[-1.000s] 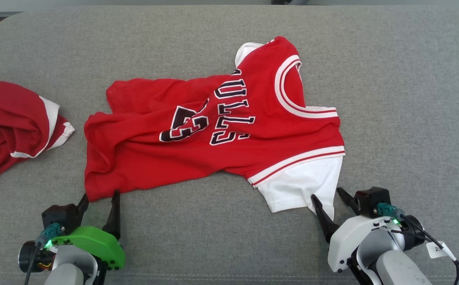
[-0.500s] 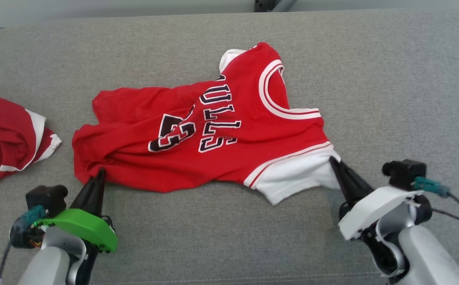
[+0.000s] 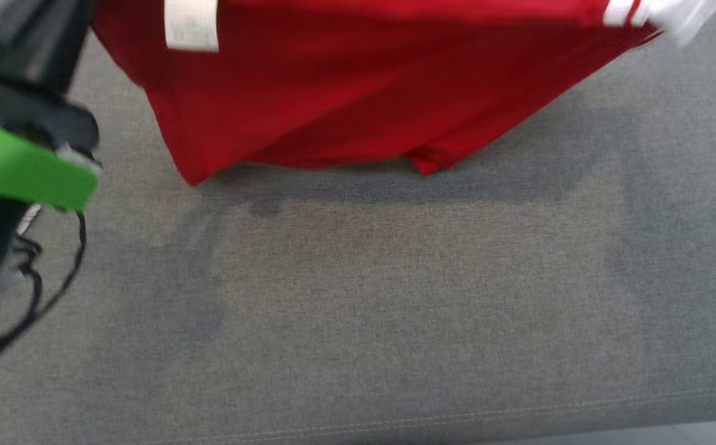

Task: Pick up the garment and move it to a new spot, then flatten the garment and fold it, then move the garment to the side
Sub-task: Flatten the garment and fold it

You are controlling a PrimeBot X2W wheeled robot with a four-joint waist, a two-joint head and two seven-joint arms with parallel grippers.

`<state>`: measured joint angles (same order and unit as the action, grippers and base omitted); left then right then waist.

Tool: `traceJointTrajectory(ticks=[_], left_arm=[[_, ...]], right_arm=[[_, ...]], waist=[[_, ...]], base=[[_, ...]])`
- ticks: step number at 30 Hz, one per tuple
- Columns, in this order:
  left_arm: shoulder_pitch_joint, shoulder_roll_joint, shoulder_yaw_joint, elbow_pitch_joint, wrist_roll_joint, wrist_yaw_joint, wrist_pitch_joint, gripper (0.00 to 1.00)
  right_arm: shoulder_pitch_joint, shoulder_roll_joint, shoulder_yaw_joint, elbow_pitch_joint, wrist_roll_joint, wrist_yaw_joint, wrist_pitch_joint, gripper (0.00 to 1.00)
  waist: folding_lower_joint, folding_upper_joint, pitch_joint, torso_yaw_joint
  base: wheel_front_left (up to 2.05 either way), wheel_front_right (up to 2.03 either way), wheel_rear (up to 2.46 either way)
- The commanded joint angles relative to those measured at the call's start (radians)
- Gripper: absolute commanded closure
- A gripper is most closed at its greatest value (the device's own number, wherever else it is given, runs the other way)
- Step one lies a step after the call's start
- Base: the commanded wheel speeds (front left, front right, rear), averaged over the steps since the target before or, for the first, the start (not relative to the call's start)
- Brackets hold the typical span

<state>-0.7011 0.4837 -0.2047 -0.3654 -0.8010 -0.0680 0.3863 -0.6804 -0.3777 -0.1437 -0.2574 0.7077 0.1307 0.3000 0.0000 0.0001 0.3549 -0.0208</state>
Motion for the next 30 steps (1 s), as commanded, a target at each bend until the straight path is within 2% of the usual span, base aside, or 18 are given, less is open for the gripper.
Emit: traceJointTrajectory(ticks=[1,4,7,11,14,18,21,23,27,30], left_arm=[[-0.058,0.004,-0.003,0.011,0.004,0.004,0.012,1.00],[-0.283,-0.027,-0.022,0.123,0.015,0.016,0.071,1.00],[-0.489,-0.065,-0.050,0.295,0.065,0.008,0.056,1.00],[-0.681,-0.141,-0.066,0.554,0.132,0.004,-0.065,1.00],[-0.812,-0.167,-0.075,0.717,0.213,0.018,-0.186,1.00],[-0.907,-0.201,-0.088,0.867,0.280,0.003,-0.385,1.00],[-0.943,-0.209,-0.091,0.949,0.298,-0.015,-0.515,1.00],[-0.911,-0.209,-0.118,0.997,0.306,-0.036,-0.567,1.00],[-0.757,-0.182,-0.170,1.025,0.298,-0.056,-0.621,1.00],[-0.574,-0.158,-0.203,1.005,0.277,-0.063,-0.638,1.00]], right_arm=[[-0.049,0.000,-0.002,0.014,-0.008,0.000,0.010,1.00],[-0.286,-0.019,0.000,0.119,-0.058,0.000,0.061,1.00],[-0.511,-0.004,0.022,0.263,-0.138,0.000,0.047,1.00],[-0.747,0.057,0.049,0.462,-0.238,0.000,-0.054,1.00],[-0.896,0.092,0.055,0.589,-0.317,0.000,-0.165,1.00],[-0.999,0.130,0.080,0.719,-0.359,0.000,-0.298,1.00],[-1.021,0.123,0.117,0.774,-0.325,0.000,-0.349,1.00],[-0.968,0.106,0.152,0.788,-0.282,0.000,-0.366,1.00],[-0.776,0.064,0.207,0.739,-0.153,0.000,-0.396,1.00],[-0.537,0.032,0.230,0.667,-0.043,0.000,-0.409,1.00]], waist=[[0.0000,-0.0001,0.125,-0.008],[0.0000,-0.0001,0.210,0.007],[0.0000,-0.0001,0.274,0.022],[0.0000,-0.0001,0.306,0.030],[0.0000,-0.0001,0.326,0.026],[0.0000,-0.0001,0.328,0.017],[0.0000,-0.0001,0.321,0.006],[0.0000,-0.0001,0.316,-0.001],[0.0000,-0.0001,0.270,-0.017],[0.0000,-0.0001,0.207,-0.025]], base=[[0.00,0.00,0.00],[0.00,0.00,0.00],[0.00,0.00,0.00],[0.00,0.00,0.00],[0.00,0.00,0.00],[0.00,0.00,0.00],[0.00,0.00,0.00],[0.00,0.00,0.00],[0.00,0.00,0.00],[0.00,0.00,0.00]])
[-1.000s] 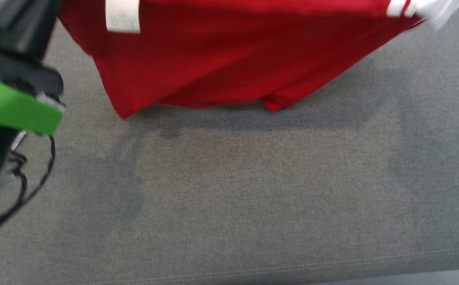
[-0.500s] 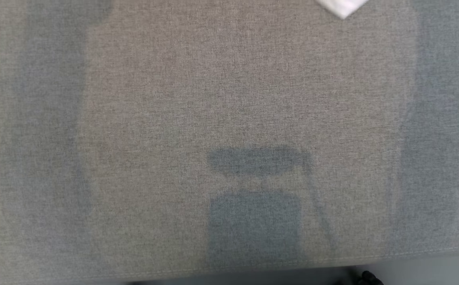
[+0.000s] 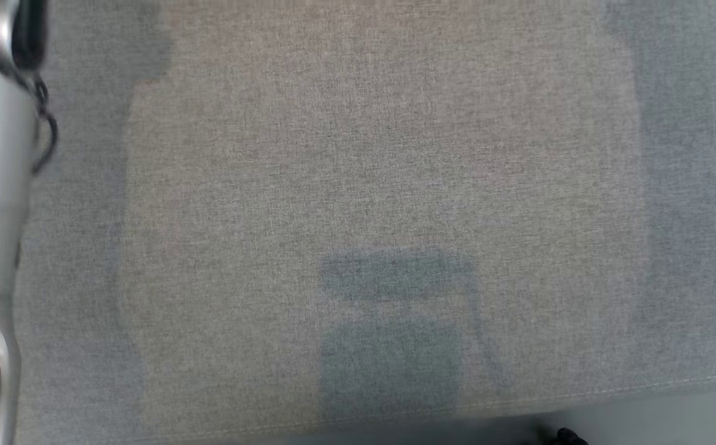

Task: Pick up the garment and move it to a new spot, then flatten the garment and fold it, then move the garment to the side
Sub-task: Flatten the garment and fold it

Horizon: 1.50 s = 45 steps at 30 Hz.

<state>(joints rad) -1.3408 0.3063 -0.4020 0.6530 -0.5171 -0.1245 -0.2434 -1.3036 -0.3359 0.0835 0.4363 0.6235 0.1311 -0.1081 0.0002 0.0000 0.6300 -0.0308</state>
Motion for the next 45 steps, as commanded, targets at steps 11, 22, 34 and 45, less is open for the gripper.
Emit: traceJointTrajectory(ticks=[11,22,34,45], left_arm=[[0.748,0.037,-0.050,-0.199,-0.057,0.050,-0.022,1.00],[1.294,0.015,-0.061,-0.539,-0.142,0.240,-0.001,1.00],[1.395,0.027,-0.092,-0.812,-0.145,0.352,0.125,1.00],[1.245,0.104,-0.079,-0.924,-0.134,0.371,0.304,1.00]], right_arm=[[0.932,-0.024,-0.046,-0.250,0.197,-0.001,0.013,1.00],[1.344,0.033,-0.140,-0.389,0.239,-0.001,0.132,1.00],[1.435,0.124,-0.278,-0.521,0.251,-0.001,0.318,1.00],[1.247,0.156,-0.275,-0.557,0.205,0.000,0.473,1.00]], waist=[[-0.0002,0.0000,-0.269,-0.010],[-0.0002,0.0000,-0.340,-0.027],[-0.0002,0.0000,-0.298,-0.006],[-0.0002,0.0000,-0.279,-0.009]], base=[[0.00,0.00,0.00],[0.00,0.00,0.00],[0.00,0.00,0.00],[0.00,0.00,0.00]])
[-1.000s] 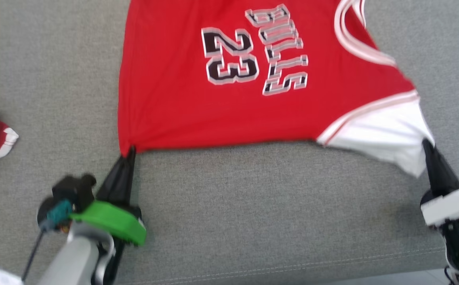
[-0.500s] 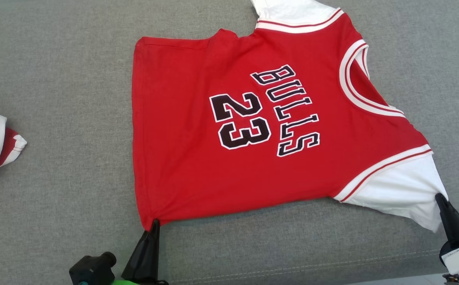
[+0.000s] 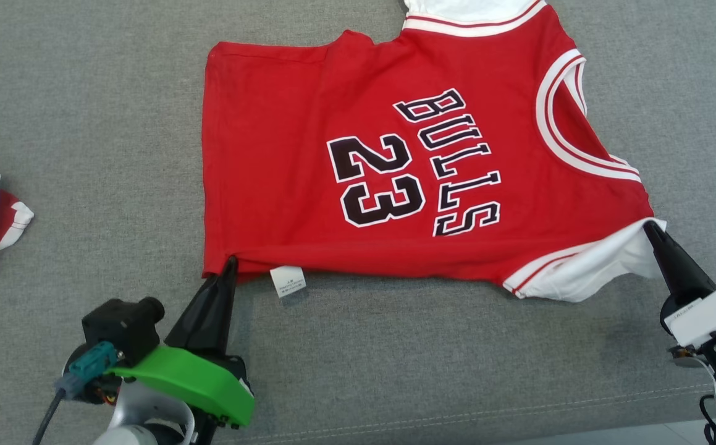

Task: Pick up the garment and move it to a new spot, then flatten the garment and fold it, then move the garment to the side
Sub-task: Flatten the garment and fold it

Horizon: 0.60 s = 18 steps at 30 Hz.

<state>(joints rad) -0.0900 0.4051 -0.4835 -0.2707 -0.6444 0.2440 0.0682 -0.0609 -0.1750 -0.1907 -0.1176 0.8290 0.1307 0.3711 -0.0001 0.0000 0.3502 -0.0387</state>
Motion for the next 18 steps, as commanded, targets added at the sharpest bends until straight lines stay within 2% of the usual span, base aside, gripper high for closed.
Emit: traceJointTrajectory(ticks=[1,5,11,18], left_arm=[[-0.021,0.011,0.006,0.000,-0.005,0.005,0.007,1.00],[-0.096,0.031,0.000,0.019,0.020,0.001,0.059,1.00],[-0.213,0.000,-0.027,0.106,0.012,-0.022,0.127,1.00],[-0.323,-0.029,-0.038,0.239,0.004,-0.061,0.142,1.00]], right_arm=[[-0.017,0.000,0.000,0.003,-0.009,0.000,0.006,1.00],[-0.105,-0.002,0.009,0.029,-0.054,0.000,0.034,1.00],[-0.227,0.005,0.000,0.116,-0.101,0.000,0.042,1.00],[-0.354,0.005,-0.050,0.230,-0.130,0.000,0.016,1.00]], waist=[[0.0001,0.0000,0.002,-0.002],[0.0001,0.0000,0.011,0.002],[0.0001,0.0000,0.036,0.021],[0.0001,0.0000,0.054,0.031]], base=[[0.00,0.00,0.00],[0.00,0.00,0.00],[0.00,0.00,0.00],[0.00,0.00,0.00]])
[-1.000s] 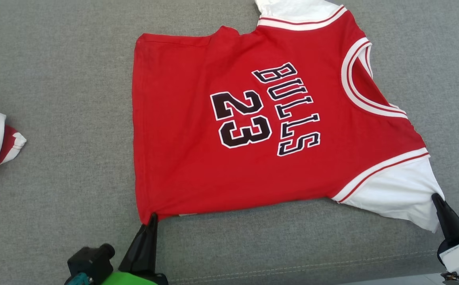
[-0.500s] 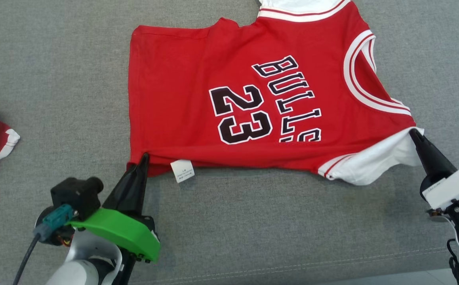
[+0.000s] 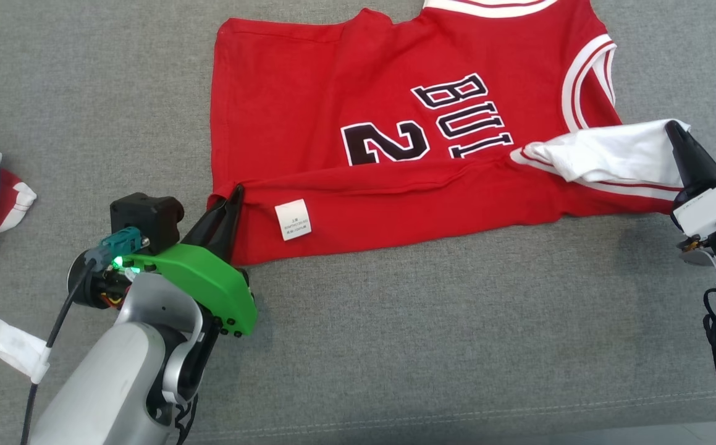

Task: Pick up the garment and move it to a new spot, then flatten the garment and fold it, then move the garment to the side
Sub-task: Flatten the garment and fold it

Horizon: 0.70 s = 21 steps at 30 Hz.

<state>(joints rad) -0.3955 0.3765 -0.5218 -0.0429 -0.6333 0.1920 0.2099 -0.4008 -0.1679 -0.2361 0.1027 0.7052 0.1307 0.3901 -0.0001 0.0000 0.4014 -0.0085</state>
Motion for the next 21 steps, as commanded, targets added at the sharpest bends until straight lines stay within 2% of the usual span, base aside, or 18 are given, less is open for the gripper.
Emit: traceJointTrajectory(ticks=[1,10,11,12,13,17,21], left_arm=[[-0.025,-0.003,-0.001,0.023,-0.010,-0.012,0.001,1.00],[-0.078,-0.029,-0.013,0.155,-0.021,-0.042,-0.006,1.00],[-0.084,-0.030,-0.015,0.171,-0.017,-0.041,-0.007,0.76],[-0.088,-0.029,-0.017,0.180,-0.009,-0.044,-0.013,0.55],[-0.088,-0.027,-0.019,0.188,-0.007,-0.043,-0.017,0.00],[-0.017,-0.022,0.003,0.162,-0.036,-0.026,-0.043,0.00],[0.091,-0.006,0.036,0.092,-0.077,0.004,-0.065,0.00]], right_arm=[[-0.028,-0.004,-0.008,0.025,-0.014,0.000,-0.005,1.00],[-0.095,-0.006,0.042,0.133,-0.075,0.000,-0.040,1.00],[-0.099,-0.015,0.053,0.138,-0.091,0.000,-0.055,0.40],[-0.098,-0.023,0.063,0.145,-0.105,0.000,-0.064,0.00],[-0.093,-0.032,0.074,0.147,-0.122,0.000,-0.077,0.00],[-0.029,-0.077,0.114,0.082,-0.131,0.000,-0.124,0.00],[0.085,-0.130,0.119,-0.019,-0.124,0.000,-0.112,0.00]], waist=[[0.0001,0.0000,0.005,0.001],[0.0001,0.0000,0.013,0.002],[0.0001,0.0000,0.013,0.003],[0.0001,0.0000,0.012,0.003],[0.0001,0.0000,0.011,0.003],[0.0001,0.0000,0.004,0.001],[0.0001,0.0000,0.007,-0.004]], base=[[0.00,0.00,0.00],[0.00,0.00,0.00],[0.00,0.00,0.00],[0.00,0.00,0.00],[0.00,0.00,0.00],[0.00,0.00,0.00],[0.00,0.00,0.00]])
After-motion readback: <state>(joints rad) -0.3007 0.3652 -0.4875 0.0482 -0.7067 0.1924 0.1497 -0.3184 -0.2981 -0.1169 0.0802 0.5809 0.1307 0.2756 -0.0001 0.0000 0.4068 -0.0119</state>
